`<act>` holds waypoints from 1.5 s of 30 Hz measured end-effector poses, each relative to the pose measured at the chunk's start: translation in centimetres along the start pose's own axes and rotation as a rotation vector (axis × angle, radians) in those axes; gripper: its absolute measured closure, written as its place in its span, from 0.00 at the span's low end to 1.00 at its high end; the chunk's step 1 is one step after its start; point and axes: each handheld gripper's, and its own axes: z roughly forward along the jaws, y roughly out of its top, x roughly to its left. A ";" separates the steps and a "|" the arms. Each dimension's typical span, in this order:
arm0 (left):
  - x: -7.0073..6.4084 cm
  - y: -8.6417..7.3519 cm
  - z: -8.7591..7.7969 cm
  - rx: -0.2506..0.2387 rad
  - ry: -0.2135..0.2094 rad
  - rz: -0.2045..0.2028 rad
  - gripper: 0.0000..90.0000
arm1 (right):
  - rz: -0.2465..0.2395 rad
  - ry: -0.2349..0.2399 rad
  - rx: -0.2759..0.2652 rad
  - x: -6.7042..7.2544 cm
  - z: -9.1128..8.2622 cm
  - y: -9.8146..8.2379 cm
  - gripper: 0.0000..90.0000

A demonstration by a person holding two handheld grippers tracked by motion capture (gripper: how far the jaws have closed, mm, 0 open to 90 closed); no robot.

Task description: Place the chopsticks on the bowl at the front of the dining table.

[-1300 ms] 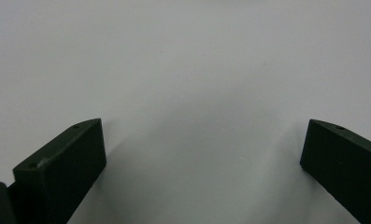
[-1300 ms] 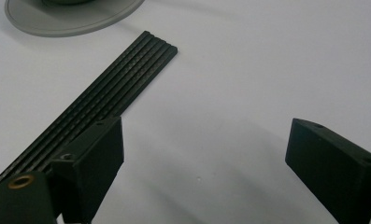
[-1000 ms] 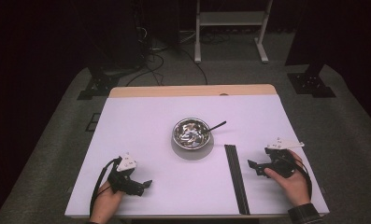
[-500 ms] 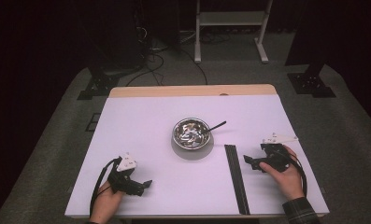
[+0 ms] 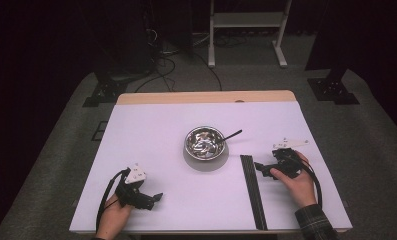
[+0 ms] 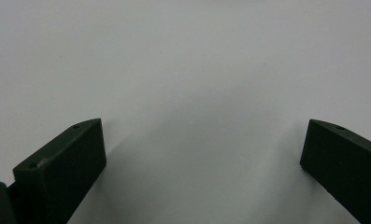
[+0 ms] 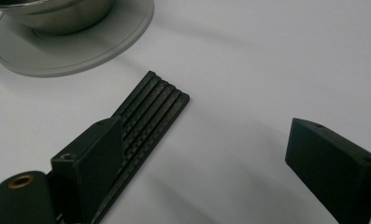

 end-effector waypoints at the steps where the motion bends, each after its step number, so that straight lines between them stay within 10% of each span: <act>1: 0.0 0.0 0.0 -0.001 0.000 0.000 0.00 | 0.000 0.000 0.000 0.0 0.0 0.0 0.11; 45: 0.0 0.0 0.0 -0.001 0.000 0.000 0.00 | -0.025 -0.032 0.063 0.0 1.8 -0.2 0.14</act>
